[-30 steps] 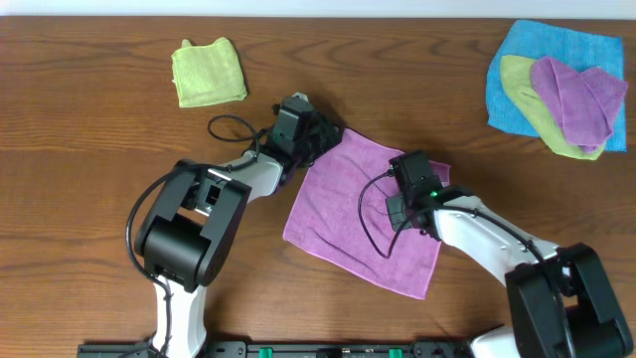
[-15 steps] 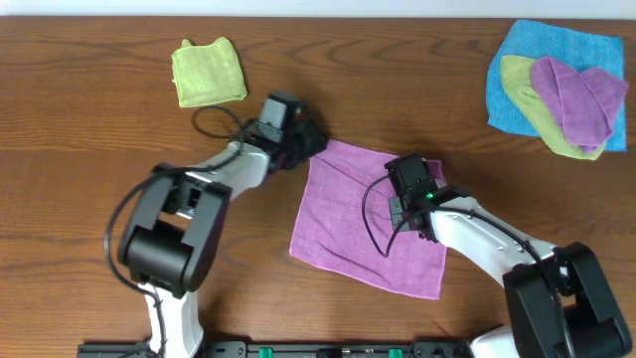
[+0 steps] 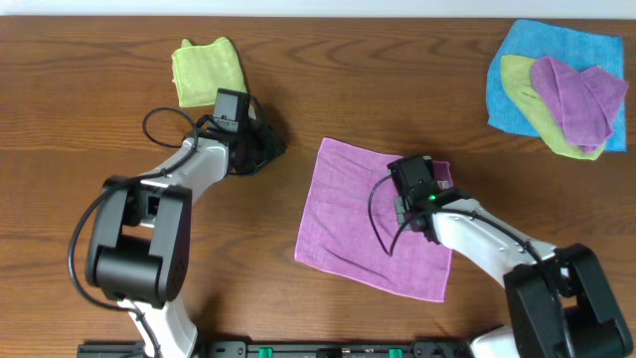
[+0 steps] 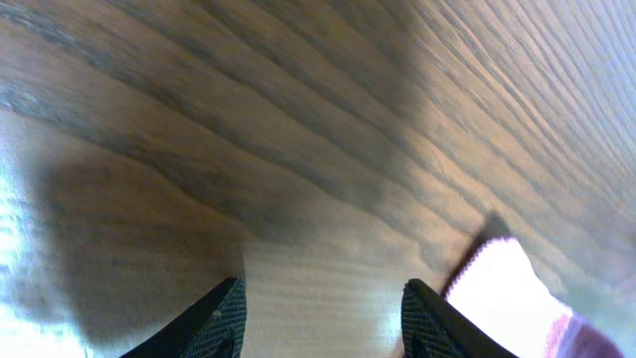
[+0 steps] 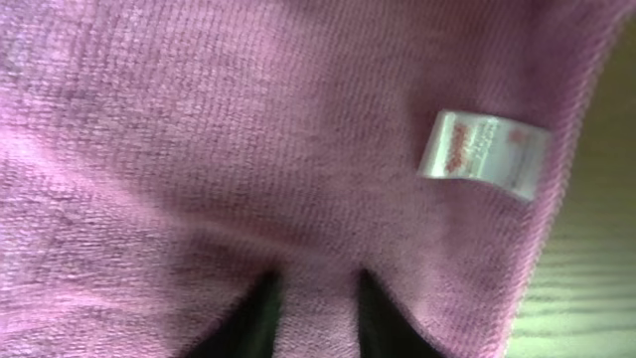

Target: Fold the cloth

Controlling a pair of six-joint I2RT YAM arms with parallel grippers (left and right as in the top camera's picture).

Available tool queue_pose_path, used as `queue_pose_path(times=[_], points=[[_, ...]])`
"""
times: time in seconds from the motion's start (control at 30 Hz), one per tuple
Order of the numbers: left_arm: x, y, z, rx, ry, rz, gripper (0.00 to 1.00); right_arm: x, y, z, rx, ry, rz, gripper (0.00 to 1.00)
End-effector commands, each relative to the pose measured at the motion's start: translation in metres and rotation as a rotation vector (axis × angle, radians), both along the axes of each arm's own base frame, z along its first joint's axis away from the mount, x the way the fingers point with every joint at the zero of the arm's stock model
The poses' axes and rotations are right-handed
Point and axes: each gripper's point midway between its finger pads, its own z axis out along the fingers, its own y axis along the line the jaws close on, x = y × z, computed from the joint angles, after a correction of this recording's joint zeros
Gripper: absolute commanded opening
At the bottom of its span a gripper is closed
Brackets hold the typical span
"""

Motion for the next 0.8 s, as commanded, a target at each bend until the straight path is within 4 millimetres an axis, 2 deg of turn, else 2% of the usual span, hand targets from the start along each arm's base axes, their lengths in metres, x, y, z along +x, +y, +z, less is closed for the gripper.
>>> queue_pose_path(times=[0.0,0.03,0.13,0.2,0.27,0.37,0.47,0.53,0.6,0.67,0.77], points=[[0.002,-0.008,0.040,-0.019,-0.123,-0.094,0.52,-0.046,0.016,-0.038,0.106,0.235,0.049,0.52],[0.002,-0.011,0.050,-0.033,-0.147,-0.114,0.52,-0.044,0.019,-0.033,0.121,0.235,0.052,0.59],[-0.008,-0.022,0.077,-0.098,-0.182,-0.175,0.53,-0.039,0.034,-0.016,0.192,0.234,0.066,0.61],[-0.021,-0.028,0.086,-0.130,-0.176,-0.233,0.54,-0.037,0.043,-0.004,0.242,0.230,0.078,0.62],[-0.043,-0.037,0.087,-0.153,-0.136,-0.319,0.53,-0.039,0.048,0.010,0.280,0.215,0.081,0.59],[-0.079,-0.040,0.072,-0.115,-0.033,-0.427,0.55,-0.040,0.050,0.033,0.318,0.165,0.077,0.59],[-0.102,-0.044,0.064,-0.078,0.012,-0.518,0.55,-0.042,0.044,0.053,0.335,0.115,0.053,0.58],[-0.106,-0.045,0.061,-0.053,0.023,-0.531,0.56,-0.040,0.035,0.064,0.327,0.074,0.023,0.54],[-0.105,-0.052,0.063,-0.061,0.003,-0.546,0.60,-0.034,0.015,0.071,0.268,0.025,-0.021,0.53],[-0.106,-0.061,0.068,-0.096,-0.019,-0.570,0.62,-0.031,0.004,0.070,0.236,0.018,-0.032,0.53],[-0.115,-0.076,0.072,-0.136,-0.022,-0.615,0.63,-0.029,0.000,0.051,0.250,0.045,-0.045,0.51]])
